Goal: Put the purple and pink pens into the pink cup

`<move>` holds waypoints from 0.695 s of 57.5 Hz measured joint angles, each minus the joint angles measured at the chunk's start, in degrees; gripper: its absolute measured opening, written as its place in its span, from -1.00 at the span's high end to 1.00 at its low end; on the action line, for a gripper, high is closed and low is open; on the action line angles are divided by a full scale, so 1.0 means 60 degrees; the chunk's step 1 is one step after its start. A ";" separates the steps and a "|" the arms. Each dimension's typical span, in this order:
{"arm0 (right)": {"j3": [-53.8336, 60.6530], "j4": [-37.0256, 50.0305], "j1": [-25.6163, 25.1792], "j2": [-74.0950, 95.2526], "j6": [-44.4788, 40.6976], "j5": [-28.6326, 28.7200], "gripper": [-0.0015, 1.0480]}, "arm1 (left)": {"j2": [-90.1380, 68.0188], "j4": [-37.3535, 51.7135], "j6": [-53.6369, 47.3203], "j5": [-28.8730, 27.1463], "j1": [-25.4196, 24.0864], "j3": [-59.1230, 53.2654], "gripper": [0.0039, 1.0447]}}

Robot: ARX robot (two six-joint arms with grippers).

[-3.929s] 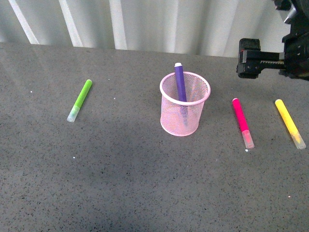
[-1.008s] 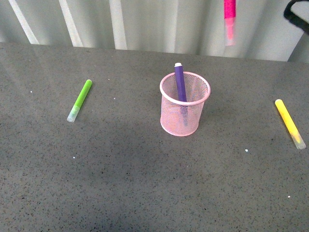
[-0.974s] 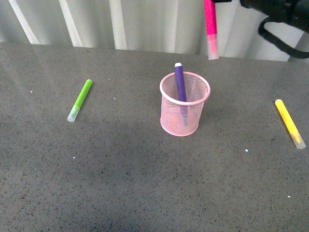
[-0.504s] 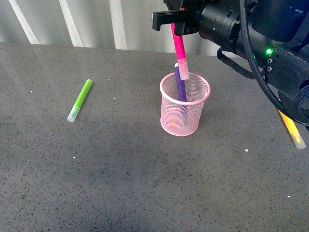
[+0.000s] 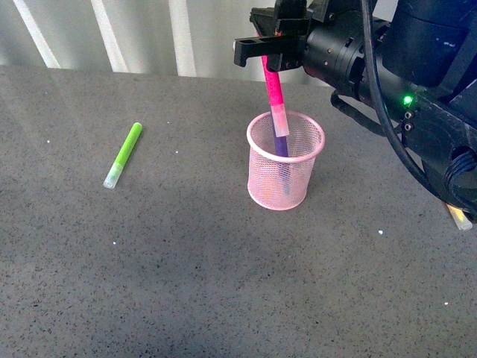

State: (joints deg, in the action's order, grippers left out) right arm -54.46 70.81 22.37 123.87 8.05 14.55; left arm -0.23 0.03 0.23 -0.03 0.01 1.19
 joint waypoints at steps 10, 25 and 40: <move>0.0095 0.0025 -0.0069 0.0000 0.0015 0.0036 0.37 | 0.0000 0.0000 0.0000 0.0000 0.0000 0.0000 -0.88; 0.0306 0.0022 -0.0277 -0.0186 0.0015 0.0029 -0.51 | 0.0000 0.0000 0.0000 0.0000 0.0000 0.0000 -0.88; 0.1151 -0.1104 -0.1118 -0.2419 -0.0372 -0.1450 -0.86 | 0.0000 0.0000 0.0000 0.0000 0.0000 0.0000 -0.88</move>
State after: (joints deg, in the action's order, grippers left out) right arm -47.55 64.18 15.66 109.36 5.82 5.85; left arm -0.23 0.03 0.23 -0.03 0.01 1.19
